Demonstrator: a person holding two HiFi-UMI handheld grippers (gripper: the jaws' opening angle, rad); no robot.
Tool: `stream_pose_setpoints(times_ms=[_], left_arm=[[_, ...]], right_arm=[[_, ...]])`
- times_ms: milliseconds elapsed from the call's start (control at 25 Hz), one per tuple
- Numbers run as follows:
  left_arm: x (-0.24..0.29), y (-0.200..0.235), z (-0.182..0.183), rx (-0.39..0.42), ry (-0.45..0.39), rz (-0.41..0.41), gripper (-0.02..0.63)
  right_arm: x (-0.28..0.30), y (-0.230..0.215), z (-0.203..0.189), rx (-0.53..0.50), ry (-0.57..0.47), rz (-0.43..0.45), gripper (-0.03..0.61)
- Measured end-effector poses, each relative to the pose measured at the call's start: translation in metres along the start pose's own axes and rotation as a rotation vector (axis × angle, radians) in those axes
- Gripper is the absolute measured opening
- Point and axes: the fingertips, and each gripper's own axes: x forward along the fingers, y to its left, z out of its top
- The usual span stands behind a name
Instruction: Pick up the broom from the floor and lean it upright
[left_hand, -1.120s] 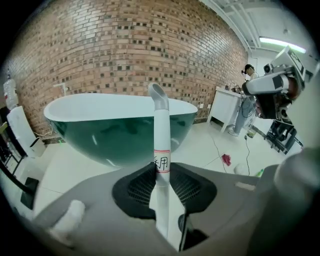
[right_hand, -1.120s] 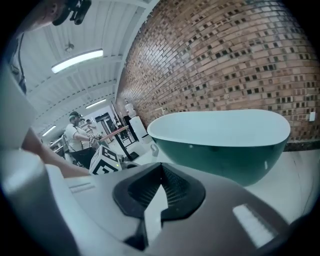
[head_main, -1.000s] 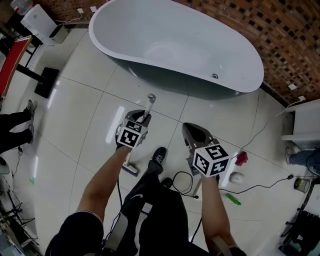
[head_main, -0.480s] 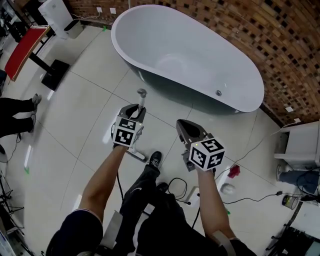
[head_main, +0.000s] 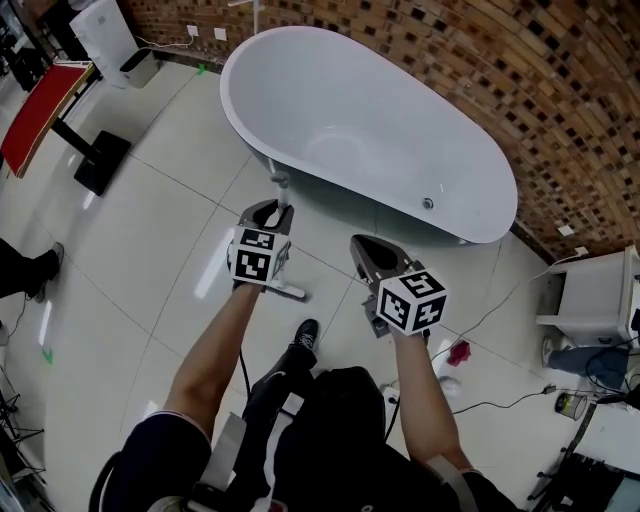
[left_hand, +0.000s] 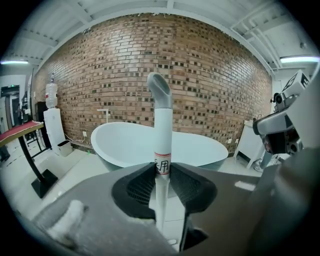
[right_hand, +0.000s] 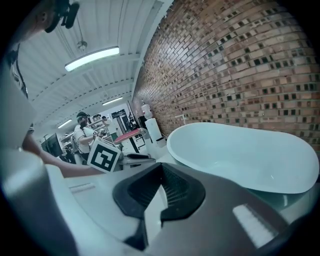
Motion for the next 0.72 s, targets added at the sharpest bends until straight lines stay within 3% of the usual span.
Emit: stream_pose_setpoints(times_ms=[320,720], left_arm=[[0.052,-0.012,0.036,0.029,0.006,-0.058,0.097],[0.119,0.004,0.061,-0.011,0.042,-0.009,0.098]], right_arm=[[0.0,-0.033,0.024,-0.008,0.004,-0.031,0.0],[0.035,-0.085,0.057,-0.028,0.023,0.042,0.0]])
